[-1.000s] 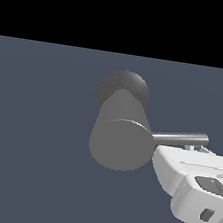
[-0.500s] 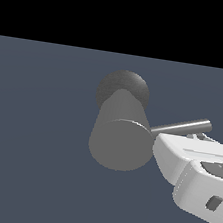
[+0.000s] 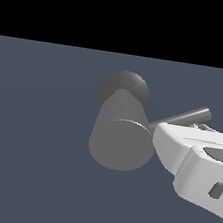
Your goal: Turn on the faucet by rotating a designated handle.
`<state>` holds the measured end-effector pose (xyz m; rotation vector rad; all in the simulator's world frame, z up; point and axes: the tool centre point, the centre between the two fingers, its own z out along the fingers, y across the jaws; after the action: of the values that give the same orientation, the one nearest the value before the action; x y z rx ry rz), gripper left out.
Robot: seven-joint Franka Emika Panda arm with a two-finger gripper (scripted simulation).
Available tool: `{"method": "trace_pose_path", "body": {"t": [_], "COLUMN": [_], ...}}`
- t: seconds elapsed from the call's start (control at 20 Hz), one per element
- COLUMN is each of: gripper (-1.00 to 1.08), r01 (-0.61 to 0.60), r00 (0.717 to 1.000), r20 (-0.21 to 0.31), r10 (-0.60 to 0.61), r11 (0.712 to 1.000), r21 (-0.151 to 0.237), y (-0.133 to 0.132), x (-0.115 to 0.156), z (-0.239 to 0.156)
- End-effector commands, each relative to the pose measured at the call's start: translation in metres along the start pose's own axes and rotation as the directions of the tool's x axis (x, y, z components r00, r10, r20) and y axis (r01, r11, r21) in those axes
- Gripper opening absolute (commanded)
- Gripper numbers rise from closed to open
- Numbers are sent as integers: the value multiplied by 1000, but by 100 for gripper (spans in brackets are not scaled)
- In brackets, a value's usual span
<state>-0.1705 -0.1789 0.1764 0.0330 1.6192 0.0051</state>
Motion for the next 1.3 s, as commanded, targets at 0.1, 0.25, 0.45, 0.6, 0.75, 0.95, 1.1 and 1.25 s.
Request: {"method": "trace_pose_path", "body": {"t": [0.1,0.25,0.45,0.6,0.75,0.95,1.1,1.25], "gripper": [-100,-100,-100,-100,-100,-100,-100,-100], "r01": [2,3,5,6,7,9,10,-1], "r00": [1000,1000,1000,1000,999,999,999,1000], "r20": [7,13,20,26,32,40,46,-20], "r10": [-2,-3,-5,-6,-7,-9,-10,1], "r11": [1000,1000,1000,1000,1000,1000,1000,1000], "r21": [0,0,-1,-1,-2,-2,-2,4], "y": [7,13,20,26,31,39,44,39], "x": [-11,-20,-32,-41,-50,-61,-70,-42], "z": [0,1,1,1,1,1,1,-4]}}
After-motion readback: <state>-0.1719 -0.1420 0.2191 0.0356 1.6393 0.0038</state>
